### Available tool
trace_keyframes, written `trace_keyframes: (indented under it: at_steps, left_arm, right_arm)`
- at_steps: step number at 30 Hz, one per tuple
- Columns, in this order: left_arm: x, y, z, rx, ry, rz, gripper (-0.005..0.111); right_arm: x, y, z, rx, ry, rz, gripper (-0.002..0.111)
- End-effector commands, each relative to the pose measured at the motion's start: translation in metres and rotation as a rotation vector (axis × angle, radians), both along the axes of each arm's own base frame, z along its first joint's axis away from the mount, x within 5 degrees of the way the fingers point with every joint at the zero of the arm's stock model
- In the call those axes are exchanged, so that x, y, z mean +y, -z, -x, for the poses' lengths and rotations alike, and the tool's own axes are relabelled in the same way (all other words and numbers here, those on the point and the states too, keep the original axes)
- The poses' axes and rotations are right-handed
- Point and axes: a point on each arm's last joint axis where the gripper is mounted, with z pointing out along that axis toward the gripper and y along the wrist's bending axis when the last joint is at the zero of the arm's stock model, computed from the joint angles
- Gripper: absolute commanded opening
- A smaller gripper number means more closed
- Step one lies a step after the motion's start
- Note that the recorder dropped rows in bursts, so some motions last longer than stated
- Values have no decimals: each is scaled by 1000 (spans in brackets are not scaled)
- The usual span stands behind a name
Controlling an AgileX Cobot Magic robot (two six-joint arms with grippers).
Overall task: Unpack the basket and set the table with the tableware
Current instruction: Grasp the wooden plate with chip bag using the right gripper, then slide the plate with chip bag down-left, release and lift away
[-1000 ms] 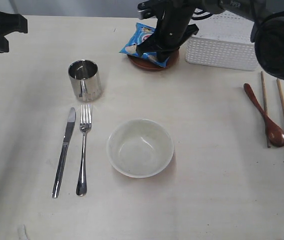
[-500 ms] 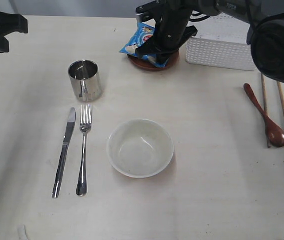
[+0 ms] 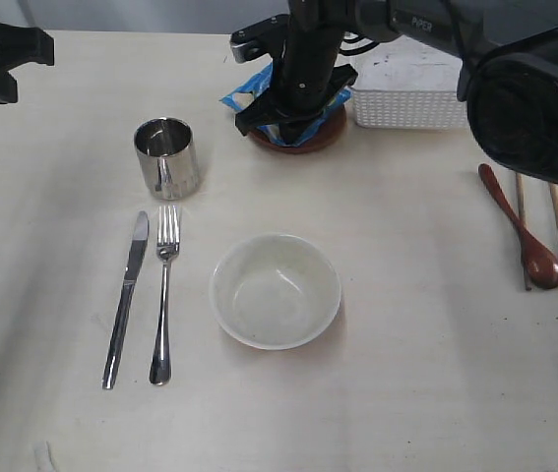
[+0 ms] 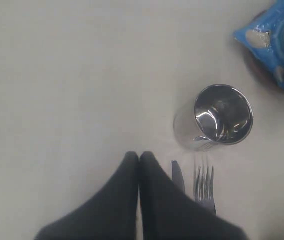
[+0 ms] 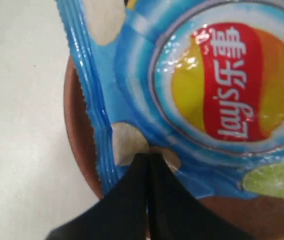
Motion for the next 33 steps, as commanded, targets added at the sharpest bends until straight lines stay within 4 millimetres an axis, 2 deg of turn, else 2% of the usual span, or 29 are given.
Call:
trace_keyframes:
  at_steps: [1,12,26,30,33]
  left_arm:
    - [0,1,0,-3,2,5,0]
    - [0,1,0,-5,1,6,0]
    - [0,1,0,-7,1,6,0]
    - [0,1,0,-7,1,6,0]
    - [0,1,0,-7,1,6,0]
  right_arm:
    - [0,10,6,70,-6,18,-1]
    - [5,10,13,146,2,-50,-1]
    - [14,-7,23,220,-32,-149,-1]
    - [9,-24,19,166,-34,-142,-1]
    - [-6,-50,13,84,-10,-108,-1]
